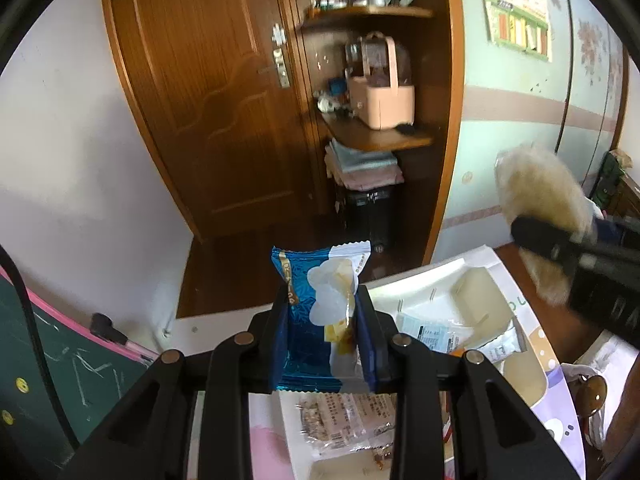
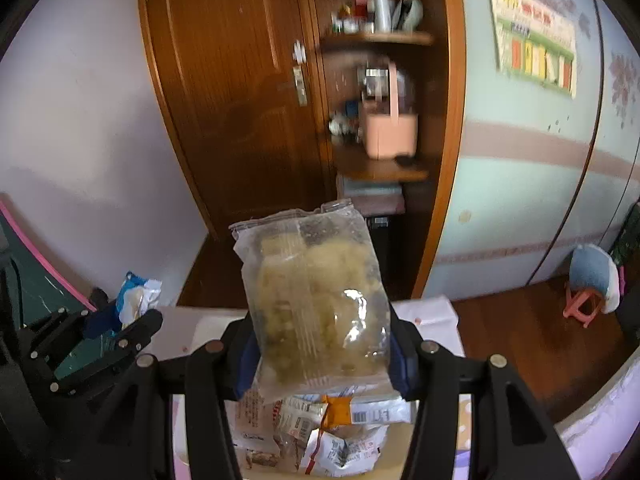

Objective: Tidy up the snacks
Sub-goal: 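Carry both snacks over the white bin and open both grippers, then withdraw both grippers from the bin back toward the table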

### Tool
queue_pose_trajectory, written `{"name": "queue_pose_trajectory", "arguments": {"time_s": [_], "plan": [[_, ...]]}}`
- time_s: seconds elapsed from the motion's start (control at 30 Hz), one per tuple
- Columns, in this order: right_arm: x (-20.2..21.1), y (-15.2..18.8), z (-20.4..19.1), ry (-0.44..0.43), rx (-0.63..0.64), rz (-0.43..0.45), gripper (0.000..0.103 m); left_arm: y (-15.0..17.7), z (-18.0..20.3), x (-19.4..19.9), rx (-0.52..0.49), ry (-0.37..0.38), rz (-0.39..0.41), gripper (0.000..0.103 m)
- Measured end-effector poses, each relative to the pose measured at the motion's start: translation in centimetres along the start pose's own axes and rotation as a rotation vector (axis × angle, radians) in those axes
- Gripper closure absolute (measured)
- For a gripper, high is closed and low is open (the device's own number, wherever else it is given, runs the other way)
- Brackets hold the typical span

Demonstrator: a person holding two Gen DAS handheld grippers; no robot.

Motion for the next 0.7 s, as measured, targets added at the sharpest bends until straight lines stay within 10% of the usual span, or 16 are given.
{"name": "queue_pose_trajectory", "arguments": {"time_s": [0.33,0.5,0.7], "plan": [[-4.8,3.4,0.1,0.022,0.022,-0.105,0.051,2.2,1.0,-5.6,-0.014,-0.012,-0.099,0.074],[-5.7,4.0,0.6,0.031,0.026,-0.116,0.05,2.7,0.5,-5.8,0.02,-0.014,-0.084,0.015],[-6.3,5.1,1.5,0.035,-0.029,-0.133,0.041,3.1,0.3,-5.1,0.005,-0.033,-0.052,0.013]]}}
Point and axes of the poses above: each gripper's, at about its wrist camera, not at the fingertips, and x roughly against the way its jaws point, z to its right, y to its underside, the point moved 9 cm from there along -x, roughly the way its jaws point, and after that the axes turned 7 degrees about -y, right-handed, at the moved point
